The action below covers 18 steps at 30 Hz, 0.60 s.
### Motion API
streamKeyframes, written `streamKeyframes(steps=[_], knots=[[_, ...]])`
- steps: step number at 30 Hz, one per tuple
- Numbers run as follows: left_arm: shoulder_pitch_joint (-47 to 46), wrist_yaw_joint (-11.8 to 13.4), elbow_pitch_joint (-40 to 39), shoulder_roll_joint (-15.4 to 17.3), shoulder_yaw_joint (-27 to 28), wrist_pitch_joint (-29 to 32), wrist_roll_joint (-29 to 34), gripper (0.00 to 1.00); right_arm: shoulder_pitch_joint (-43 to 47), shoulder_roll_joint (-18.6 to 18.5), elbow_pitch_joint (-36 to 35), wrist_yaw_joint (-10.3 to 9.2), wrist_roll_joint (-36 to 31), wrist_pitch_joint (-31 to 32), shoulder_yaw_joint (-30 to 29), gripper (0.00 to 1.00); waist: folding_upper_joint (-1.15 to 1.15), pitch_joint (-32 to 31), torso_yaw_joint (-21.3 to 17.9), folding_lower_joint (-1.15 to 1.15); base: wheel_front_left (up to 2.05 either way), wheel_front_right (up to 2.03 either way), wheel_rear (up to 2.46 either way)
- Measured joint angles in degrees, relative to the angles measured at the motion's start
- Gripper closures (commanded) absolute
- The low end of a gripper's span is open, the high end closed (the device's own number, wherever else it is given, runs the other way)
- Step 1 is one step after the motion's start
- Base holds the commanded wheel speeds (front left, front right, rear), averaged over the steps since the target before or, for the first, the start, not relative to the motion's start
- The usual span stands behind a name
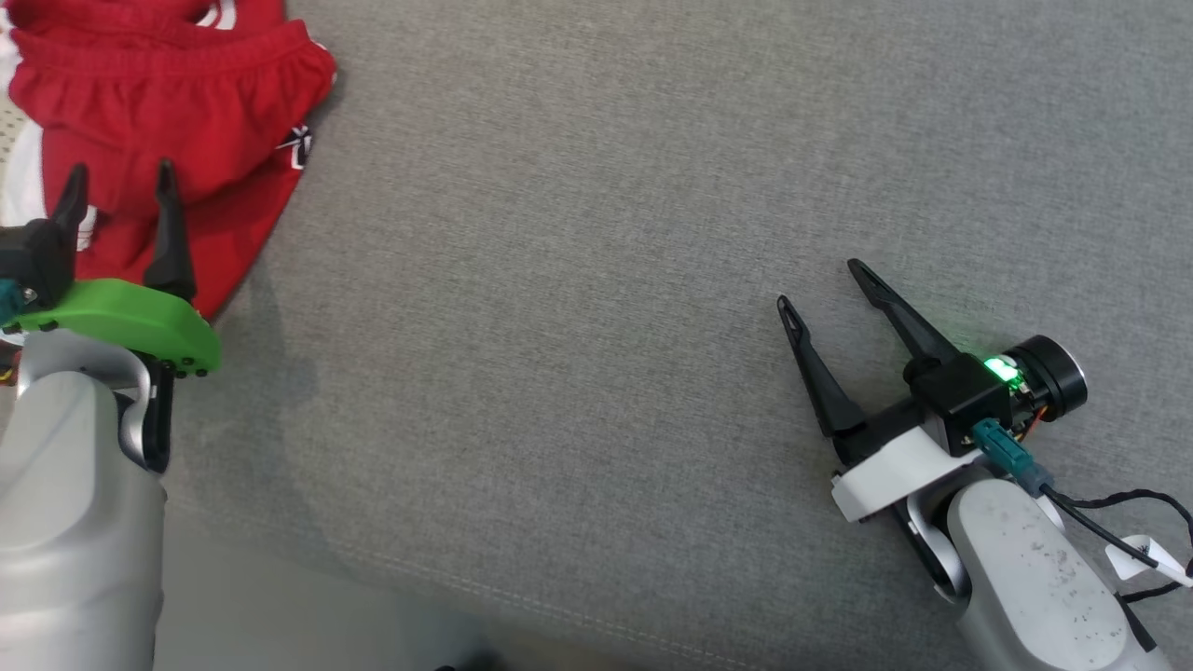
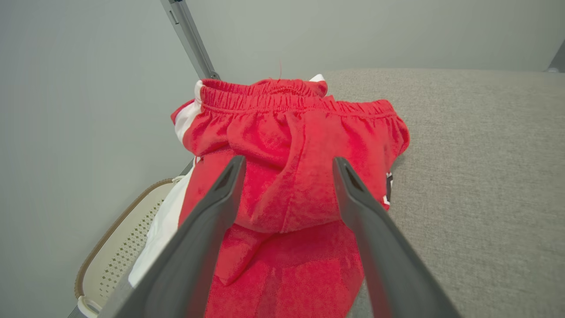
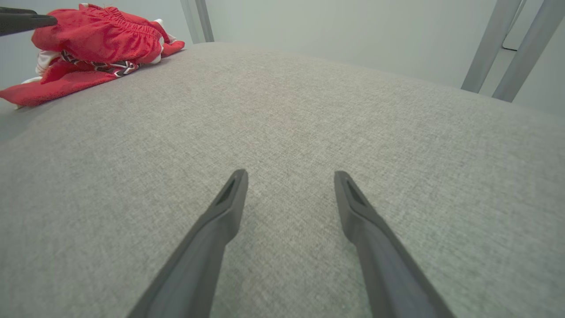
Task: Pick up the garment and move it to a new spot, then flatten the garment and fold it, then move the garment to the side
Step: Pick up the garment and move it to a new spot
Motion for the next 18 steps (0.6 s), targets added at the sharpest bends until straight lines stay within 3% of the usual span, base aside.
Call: streamKeyframes(steps=[10, 11, 12, 18], knots=[[-5.7, 1.4, 9.6, 1.7, 2.1, 0.0, 1.1, 0.0, -1.4, 1.0, -1.4, 0.05, 0.2, -0.2, -0.5, 0.0, 0.0, 4.2, -4.9, 0.0, 0.0, 0.0, 0.0], [-6.2, 1.5, 9.7, 1.7, 2.2, 0.0, 1.2, 0.69, -1.5, 1.1, -1.5, 0.05, 0.2, -0.2, -0.6, 0.0, 0.0, 4.5, -5.2, 0.0, 0.0, 0.0, 0.0], [-6.4, 1.6, 9.7, 1.7, 2.4, 0.0, 1.3, 1.0, -1.5, 1.2, -1.5, 0.08, 0.2, -0.3, -0.7, 0.0, 0.0, 4.7, -5.4, 0.0, 0.0, 0.0, 0.0], [-6.3, 1.7, 5.1, 1.4, 2.8, 0.0, 3.2, 1.0, -1.4, 1.7, -0.6, 0.09, 0.2, -0.4, -1.6, 0.0, 0.0, 3.8, -5.9, 0.0, 0.0, 0.0, 0.0]])
